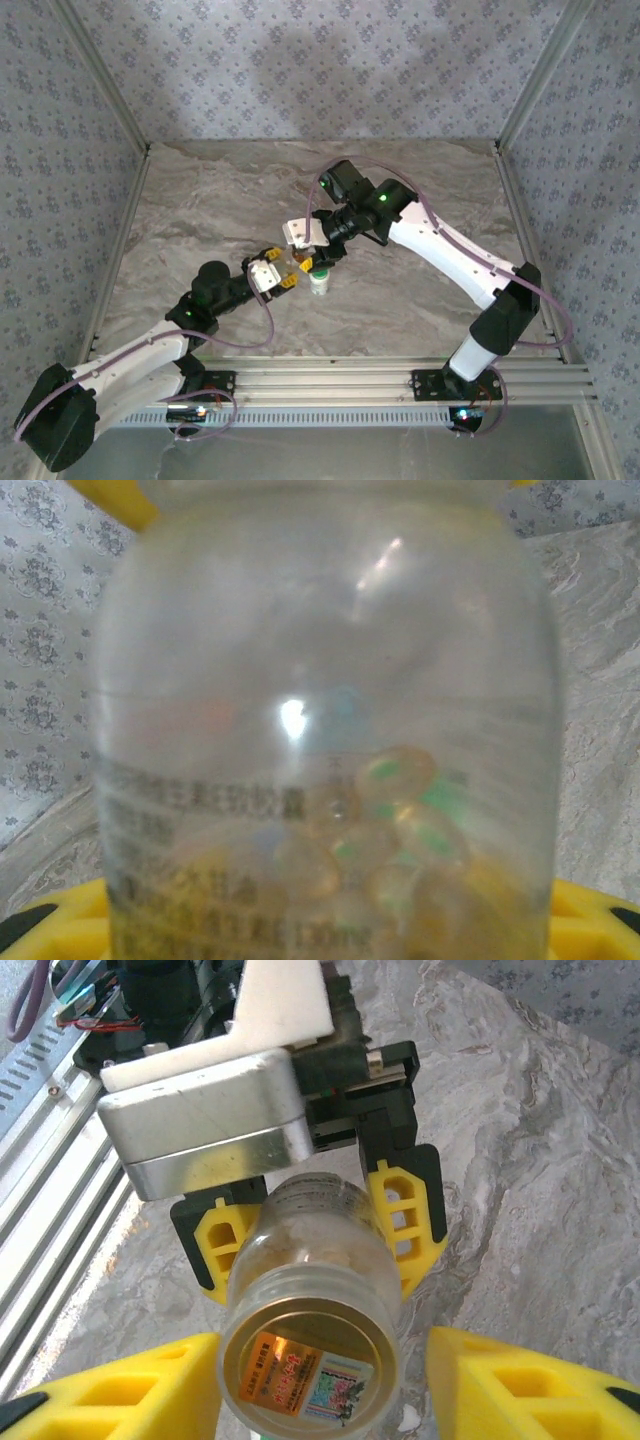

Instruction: Sort the pills into containers

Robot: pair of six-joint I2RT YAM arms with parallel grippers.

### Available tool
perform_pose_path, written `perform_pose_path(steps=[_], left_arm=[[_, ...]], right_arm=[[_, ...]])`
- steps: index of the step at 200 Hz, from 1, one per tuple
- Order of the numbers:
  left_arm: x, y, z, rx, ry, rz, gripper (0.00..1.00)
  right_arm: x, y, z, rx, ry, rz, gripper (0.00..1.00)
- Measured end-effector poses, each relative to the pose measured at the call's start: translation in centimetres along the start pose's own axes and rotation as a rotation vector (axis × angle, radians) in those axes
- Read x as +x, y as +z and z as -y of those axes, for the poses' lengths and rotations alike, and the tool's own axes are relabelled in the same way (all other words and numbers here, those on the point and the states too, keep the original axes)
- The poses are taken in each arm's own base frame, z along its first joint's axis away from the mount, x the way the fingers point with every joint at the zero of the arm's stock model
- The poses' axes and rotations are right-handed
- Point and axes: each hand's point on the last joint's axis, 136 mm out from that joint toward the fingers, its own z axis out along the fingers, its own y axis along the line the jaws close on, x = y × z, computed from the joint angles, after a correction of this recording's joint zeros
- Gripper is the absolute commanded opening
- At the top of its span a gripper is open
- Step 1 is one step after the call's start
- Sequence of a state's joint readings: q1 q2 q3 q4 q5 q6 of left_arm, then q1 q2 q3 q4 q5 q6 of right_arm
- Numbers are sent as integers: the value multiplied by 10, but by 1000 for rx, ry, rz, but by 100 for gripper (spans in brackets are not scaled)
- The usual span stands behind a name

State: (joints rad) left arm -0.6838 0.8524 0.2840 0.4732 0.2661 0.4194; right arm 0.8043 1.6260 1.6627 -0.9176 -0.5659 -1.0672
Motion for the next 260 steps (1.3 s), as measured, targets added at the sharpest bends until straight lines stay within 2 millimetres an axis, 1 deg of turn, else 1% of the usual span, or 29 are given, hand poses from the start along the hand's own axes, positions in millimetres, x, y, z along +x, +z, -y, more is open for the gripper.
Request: perform_pose_path(steps=[12,37,52,94,108,128,141,180,187,203,216,232,244,260], left_arm=[[1,0,0,1,-1,-2,12],[2,1,0,3,-2,-6,12],[1,1,0,3,-2,-5,12],[5,1,1,7,-7,-20,12],[7,1,2,10,-9,-27,12],[11,1,4,17,-19,-46,12],[14,1,4,18,-30,-55,12],[19,0,-3,-21,-50,-79,12],[19,0,-5,-30,-54,-82,12],[20,0,-8,-46,-57,-86,12],[21,-1,-9,-52,-57,-90,12],[22,-1,-10,-58,-56,-94,12],[20,-1,-9,-55,-52,-88,12],[17,0,-10,-55,-45,-76,12]], right_arm=[[-1,0,-1,-2,-6,2,50],[-3,2,-2,-6,-10,4,49],[-4,2,-3,-8,-12,5,47],[-3,5,-3,-8,29,-6,27],[-2,6,-3,-6,66,-18,23],[1,10,-2,1,155,-40,20],[4,11,-1,8,244,-55,18],[16,13,6,23,610,-64,15],[18,13,8,18,683,-57,17],[21,13,8,-4,829,-35,28],[24,15,7,-17,875,-25,39],[24,17,7,-17,914,-5,49],[22,17,7,-17,932,15,51],[16,15,13,-3,952,52,52]])
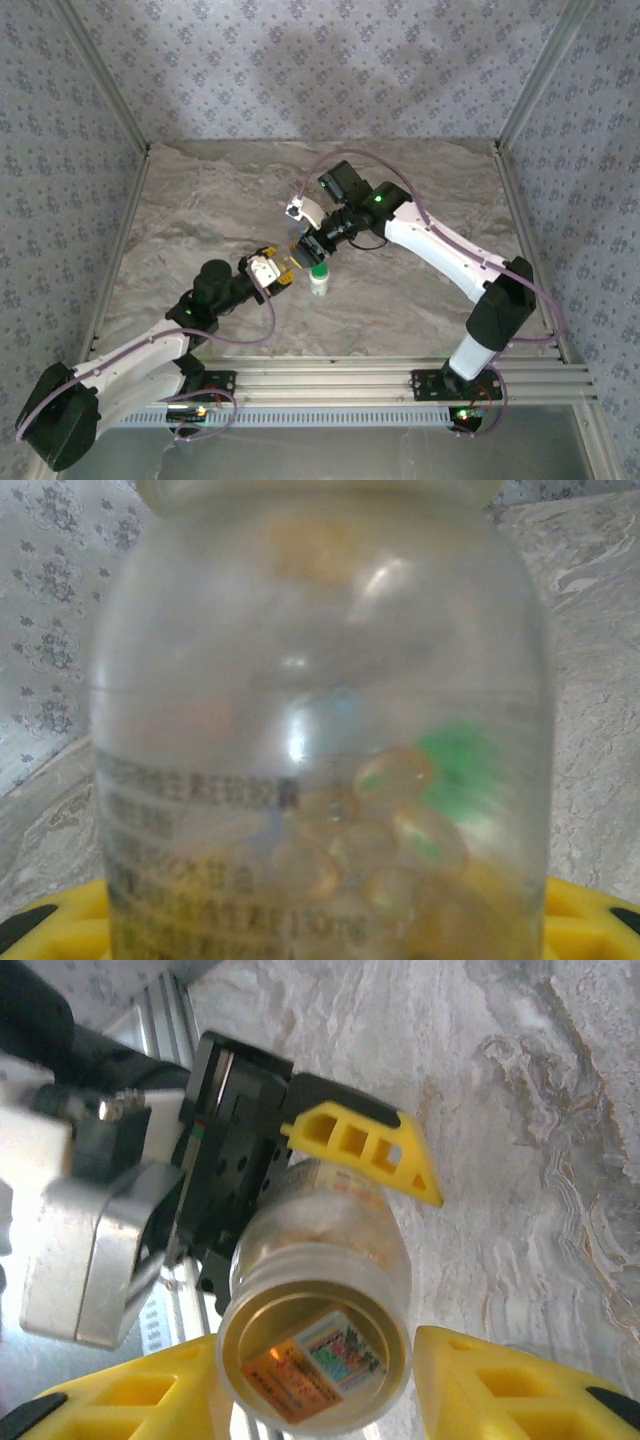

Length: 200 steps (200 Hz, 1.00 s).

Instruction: Sort the pills into containers

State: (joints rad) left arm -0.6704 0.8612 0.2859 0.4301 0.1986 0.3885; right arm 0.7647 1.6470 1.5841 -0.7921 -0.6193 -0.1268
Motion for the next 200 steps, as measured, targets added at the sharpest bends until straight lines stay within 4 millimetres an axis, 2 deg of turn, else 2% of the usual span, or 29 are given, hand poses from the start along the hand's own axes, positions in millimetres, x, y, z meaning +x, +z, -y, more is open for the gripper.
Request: perform_pose_path(steps=[36,102,177,200], left_arm=[[-6,0,-2,-6,9,22,13],[-3,0,-2,-8,7,11,13],[2,0,0,-1,7,-11,13],[1,-1,0,-3,9,-9,13]], right_arm=[[-13,-4,-2,-3,30,52,47],[-12,-1,-1,6,59,19,49],[-12,11,2,18,72,-35,46],[-12,11,2,17,73,-35,51]])
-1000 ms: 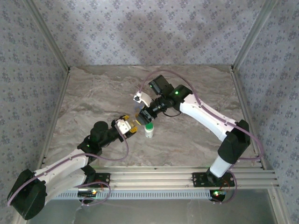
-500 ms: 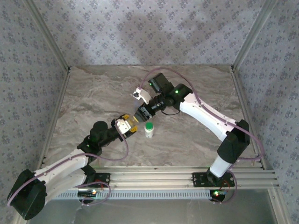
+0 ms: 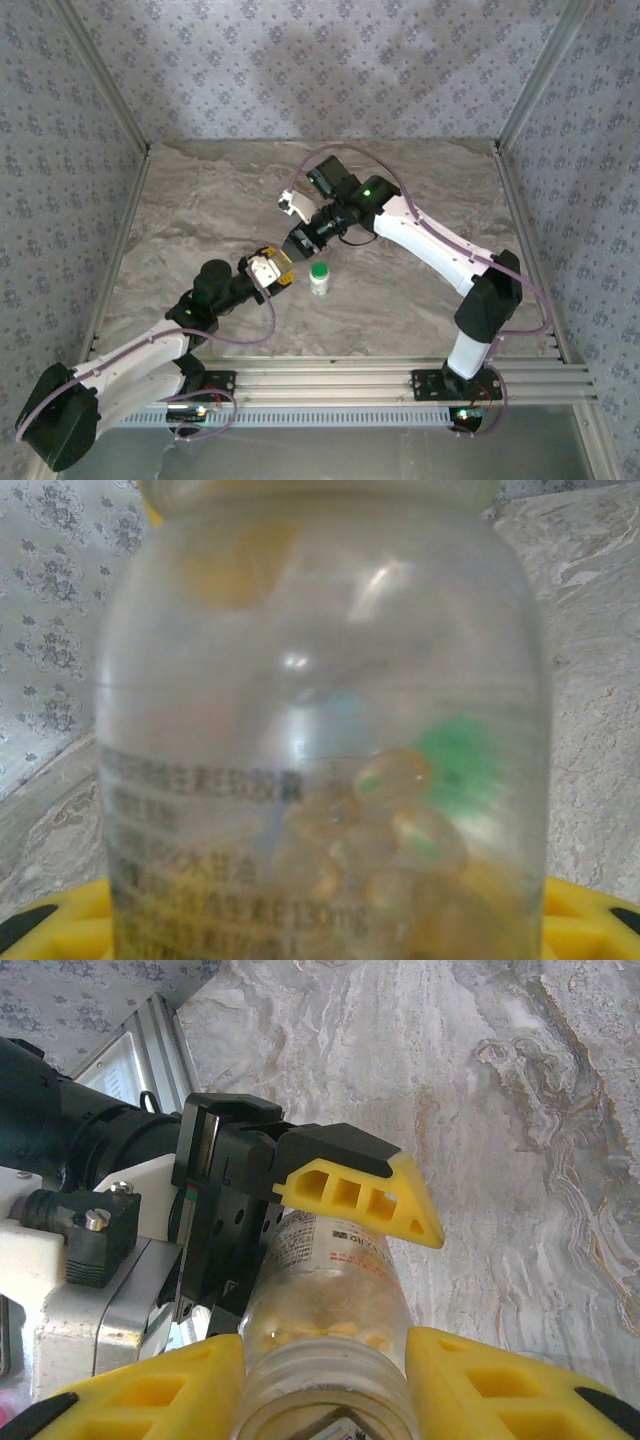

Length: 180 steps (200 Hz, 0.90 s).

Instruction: Sort the pills into containers

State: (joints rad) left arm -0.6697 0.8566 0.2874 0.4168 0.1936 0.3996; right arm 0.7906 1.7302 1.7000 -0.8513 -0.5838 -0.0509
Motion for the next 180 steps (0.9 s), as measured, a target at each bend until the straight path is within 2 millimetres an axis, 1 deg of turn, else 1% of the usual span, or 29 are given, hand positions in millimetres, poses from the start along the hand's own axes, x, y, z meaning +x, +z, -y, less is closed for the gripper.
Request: perform_pose_path(steps=[88,96,116,131,155,167,180], left_arm=[[-1,-2,0,-8,7,6,13],[1,-2,0,-13,7,2,13],[5,-3,-1,-22,5,-12,13],[6,-3,0,-22,5,-14,15],[5,-3,-2,-29,5,-10,19],[5,-3,-3,-35,5,-8,25],[4,-3,-4,-41,4,-8,35]], right_arm=[[3,1,-1,-17,32,-13,49],[3,2,0,-19,38,-18,46],[4,4,2,-26,55,-26,33],[3,4,2,-30,63,-29,27],[2,3,2,-30,65,-26,21],[1,3,2,-30,65,-22,19],[-1,3,3,-30,66,-16,17]])
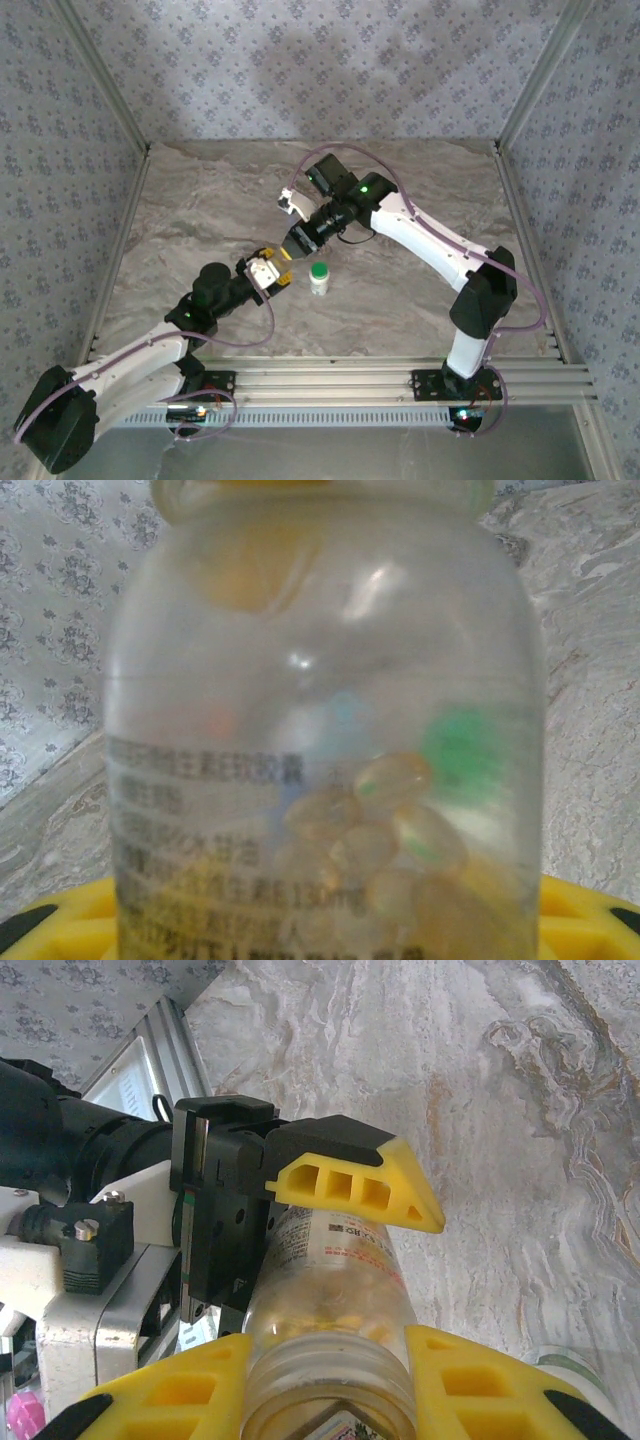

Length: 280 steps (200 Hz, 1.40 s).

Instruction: Sort the pills into containers

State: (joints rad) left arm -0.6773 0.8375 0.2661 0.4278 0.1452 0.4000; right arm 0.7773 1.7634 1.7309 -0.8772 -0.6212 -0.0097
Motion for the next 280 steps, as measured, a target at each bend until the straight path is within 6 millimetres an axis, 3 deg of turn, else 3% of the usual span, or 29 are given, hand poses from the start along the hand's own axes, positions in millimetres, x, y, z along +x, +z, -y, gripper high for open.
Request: perform_pose_path(steps=[35,39,42,46,78,128,171,201,227,251,280], left_arm=[[-3,0,-4,-18,-4,11,65],[-4,0,-4,-20,-7,14,77],[-5,0,-5,-25,-2,19,95],[-8,-1,-6,-28,-3,29,99],[-29,-5,-12,-58,10,110,99],[-32,-7,-18,-89,11,120,99],[-39,-14,-44,-228,-34,140,100],[-27,-24,-78,-385,-160,112,100],[-1,-48,-123,-597,-389,70,100],[20,-74,-155,-760,-567,75,100],[25,-93,-165,-843,-676,121,100]], right_arm=[[-5,-2,-1,1,0,22,16],[-5,-2,0,3,5,23,16],[-6,-3,1,8,9,24,16],[-6,-4,4,20,16,27,16],[-12,-16,33,99,70,65,15],[-12,-38,79,295,113,82,15],[-5,-98,152,670,131,43,15],[33,-128,214,858,221,-84,15],[77,-146,258,943,332,-178,15],[117,-151,278,943,427,-240,16],[141,-142,284,896,482,-269,18]])
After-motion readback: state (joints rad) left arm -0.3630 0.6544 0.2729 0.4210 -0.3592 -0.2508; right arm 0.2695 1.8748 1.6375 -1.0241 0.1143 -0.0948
